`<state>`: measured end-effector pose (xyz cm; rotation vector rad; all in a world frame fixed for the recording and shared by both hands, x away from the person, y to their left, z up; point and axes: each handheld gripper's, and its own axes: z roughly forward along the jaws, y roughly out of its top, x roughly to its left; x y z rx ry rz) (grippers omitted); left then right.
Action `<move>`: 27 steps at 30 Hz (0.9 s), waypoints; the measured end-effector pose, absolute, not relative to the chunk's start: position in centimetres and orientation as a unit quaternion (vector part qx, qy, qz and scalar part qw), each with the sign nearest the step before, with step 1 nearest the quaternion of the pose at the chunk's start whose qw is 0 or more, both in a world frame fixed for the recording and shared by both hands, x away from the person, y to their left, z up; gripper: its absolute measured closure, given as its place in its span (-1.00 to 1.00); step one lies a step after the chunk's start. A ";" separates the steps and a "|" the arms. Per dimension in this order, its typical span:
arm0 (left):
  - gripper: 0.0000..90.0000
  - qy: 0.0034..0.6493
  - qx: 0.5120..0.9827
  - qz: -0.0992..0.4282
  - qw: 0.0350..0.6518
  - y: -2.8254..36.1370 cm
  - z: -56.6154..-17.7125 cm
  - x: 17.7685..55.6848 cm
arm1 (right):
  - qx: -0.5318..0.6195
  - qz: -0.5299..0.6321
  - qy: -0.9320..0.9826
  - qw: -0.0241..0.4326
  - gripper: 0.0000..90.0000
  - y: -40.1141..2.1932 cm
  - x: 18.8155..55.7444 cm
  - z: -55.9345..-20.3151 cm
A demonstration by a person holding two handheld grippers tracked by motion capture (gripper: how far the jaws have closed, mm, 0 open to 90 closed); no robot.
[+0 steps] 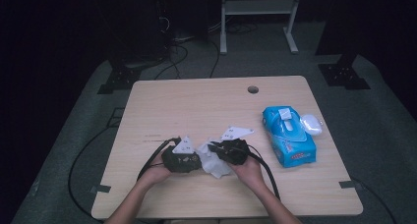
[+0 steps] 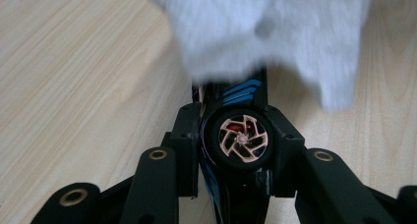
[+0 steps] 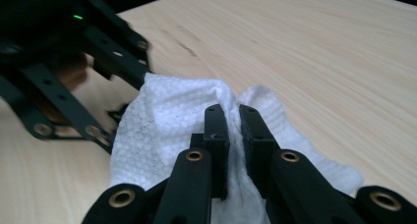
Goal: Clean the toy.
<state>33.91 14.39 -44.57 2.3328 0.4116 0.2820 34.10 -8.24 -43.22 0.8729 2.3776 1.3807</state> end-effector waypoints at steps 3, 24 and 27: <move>0.42 0.163 0.907 0.110 0.373 14.4 -44.6 33.9 | 0.308 0.474 0.813 0.139 0.84 -9.4 34.2 -43.2; 0.43 0.167 0.904 0.115 0.375 14.8 -44.6 33.9 | 0.276 0.479 0.822 0.133 0.84 -7.5 33.4 -43.4; 0.43 0.167 0.905 0.115 0.374 14.8 -44.6 33.9 | 0.296 0.474 0.815 0.154 0.84 -9.9 33.8 -43.3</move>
